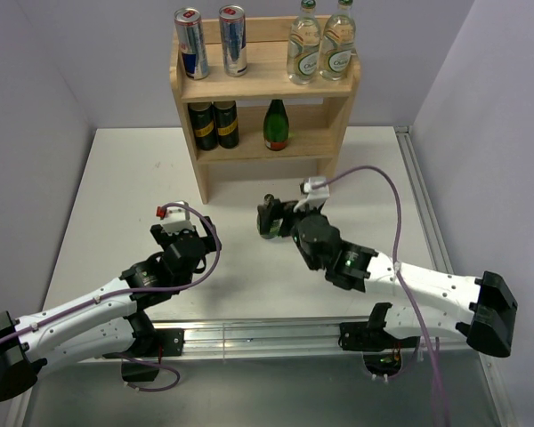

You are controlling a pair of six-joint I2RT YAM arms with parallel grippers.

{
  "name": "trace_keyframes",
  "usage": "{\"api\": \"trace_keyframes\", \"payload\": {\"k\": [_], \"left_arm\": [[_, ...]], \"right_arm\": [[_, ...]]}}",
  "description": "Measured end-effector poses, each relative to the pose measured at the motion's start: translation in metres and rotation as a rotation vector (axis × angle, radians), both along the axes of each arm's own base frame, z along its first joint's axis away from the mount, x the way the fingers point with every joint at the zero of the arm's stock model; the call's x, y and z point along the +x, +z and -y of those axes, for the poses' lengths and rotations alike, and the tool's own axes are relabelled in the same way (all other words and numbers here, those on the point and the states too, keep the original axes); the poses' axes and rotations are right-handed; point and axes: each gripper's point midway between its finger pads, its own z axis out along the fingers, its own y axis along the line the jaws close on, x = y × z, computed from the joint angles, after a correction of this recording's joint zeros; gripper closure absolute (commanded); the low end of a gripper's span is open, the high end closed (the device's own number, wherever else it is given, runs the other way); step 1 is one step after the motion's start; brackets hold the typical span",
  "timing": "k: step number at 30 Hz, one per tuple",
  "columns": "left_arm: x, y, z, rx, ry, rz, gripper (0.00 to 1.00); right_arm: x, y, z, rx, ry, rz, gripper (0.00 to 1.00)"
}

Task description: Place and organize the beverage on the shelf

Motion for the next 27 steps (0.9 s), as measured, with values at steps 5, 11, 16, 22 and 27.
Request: {"api": "trace_keyframes", "payload": {"k": [5,11,16,22,27], "left_arm": [[0.0,0.0,0.0,0.001,0.0,-0.001,0.01],[0.0,0.0,0.0,0.001,0.0,-0.001,0.01],[0.0,0.0,0.0,0.001,0.0,-0.001,0.01],[0.0,0.0,0.0,0.001,0.0,-0.001,0.01],[0.0,-0.001,0.0,0.001,-0.001,-0.001,0.01]], "right_arm": [[-0.044,-0.071,-0.003,-0.025,0.07,-0.12,0.0],[-0.06,-0.149,-0.004,-0.122,0.085,-0.257,0.0],[-0.05,-0.192,-0.023,-0.208,0.072,-0.323,0.0],[-0.022,-0.21,-0.03,-0.218,-0.002,-0.351,0.0],[0.002,-0.201,-0.033,-0.2,-0.085,-0.316,0.0]]}}
